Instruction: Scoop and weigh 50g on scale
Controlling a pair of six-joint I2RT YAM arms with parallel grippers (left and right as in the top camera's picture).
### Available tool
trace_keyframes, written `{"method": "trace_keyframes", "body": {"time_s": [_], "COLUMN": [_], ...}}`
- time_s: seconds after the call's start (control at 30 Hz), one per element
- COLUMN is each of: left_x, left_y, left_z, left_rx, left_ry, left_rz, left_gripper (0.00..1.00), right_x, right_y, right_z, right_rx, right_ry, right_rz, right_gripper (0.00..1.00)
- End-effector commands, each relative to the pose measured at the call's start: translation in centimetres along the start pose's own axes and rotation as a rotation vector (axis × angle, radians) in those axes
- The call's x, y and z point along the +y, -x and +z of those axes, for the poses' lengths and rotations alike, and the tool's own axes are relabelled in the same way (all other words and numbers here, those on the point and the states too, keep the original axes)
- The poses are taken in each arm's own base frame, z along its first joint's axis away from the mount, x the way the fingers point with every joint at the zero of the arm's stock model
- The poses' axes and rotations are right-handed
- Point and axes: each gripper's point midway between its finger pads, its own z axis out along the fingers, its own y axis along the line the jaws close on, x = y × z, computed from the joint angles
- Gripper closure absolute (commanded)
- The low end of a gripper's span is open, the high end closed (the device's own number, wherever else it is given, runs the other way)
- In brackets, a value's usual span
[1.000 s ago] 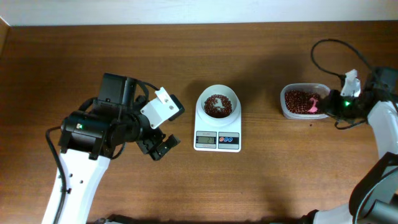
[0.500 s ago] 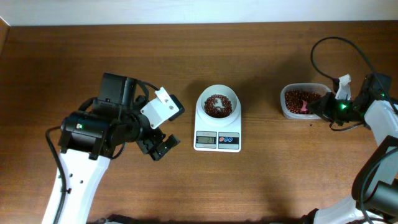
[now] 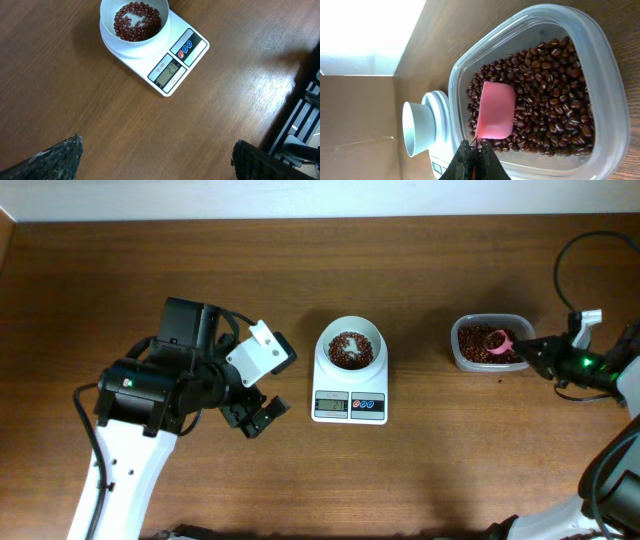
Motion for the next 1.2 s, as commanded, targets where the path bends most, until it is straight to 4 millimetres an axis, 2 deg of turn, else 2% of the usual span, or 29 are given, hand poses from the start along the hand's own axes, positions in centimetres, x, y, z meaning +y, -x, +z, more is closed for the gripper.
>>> {"method": "trace_keyframes", "body": {"time_s": [0.0, 0.1, 0.17, 0.23, 0.4, 0.57, 0.67, 0.77, 0.83, 1.0, 1.17], "left_x": [0.0, 0.0, 0.0, 0.0, 0.0, 0.0, 0.0, 0.0, 0.0, 0.0, 0.0], "left_y": [0.0, 0.0, 0.0, 0.0, 0.0, 0.0, 0.0, 0.0, 0.0, 0.0, 0.0], "left_z": [-0.1, -0.1, -0.1, -0.1, -0.1, -0.1, -0.1, -0.1, -0.1, -0.1, -0.1], "left_rx": [-0.008, -0.008, -0.008, -0.008, -0.008, -0.008, -0.008, -0.008, -0.008, -0.008, -0.008], "left_ry": [-0.004, -0.004, -0.004, -0.004, -0.004, -0.004, -0.004, -0.004, -0.004, -0.004, -0.004], "left_rz": [0.011, 0.011, 0.011, 0.011, 0.011, 0.011, 0.011, 0.011, 0.011, 0.011, 0.011], "left_gripper": [0.01, 0.01, 0.01, 0.01, 0.02, 0.01, 0.01, 0.01, 0.01, 0.01, 0.01], "right_x": [0.9, 0.9, -0.7, 1.1, 1.9, 4.2, 5.4, 7.1, 9.6, 12.8, 15.3], "right_y": [-0.1, 0.0, -0.1, -0.1, 0.0, -0.1, -0.6, -1.9, -3.7, -7.5, -11.2], "right_z": [0.0, 0.0, 0.1, 0.0, -0.1, -0.5, 0.2, 1.9, 3.8, 7.0, 9.2], "right_rx": [0.000, -0.003, 0.002, -0.004, -0.007, -0.007, 0.018, 0.081, 0.161, 0.308, 0.428], "right_ry": [0.083, 0.085, -0.010, 0.097, 0.145, 0.279, 0.317, 0.349, 0.409, 0.443, 0.472], "right_rz": [-0.002, -0.015, -0.006, -0.053, -0.055, -0.053, -0.065, -0.092, -0.124, -0.153, -0.195], "right_gripper": [0.96, 0.96, 0.96, 0.96, 0.96, 0.96, 0.96, 0.96, 0.96, 0.96, 0.96]}}
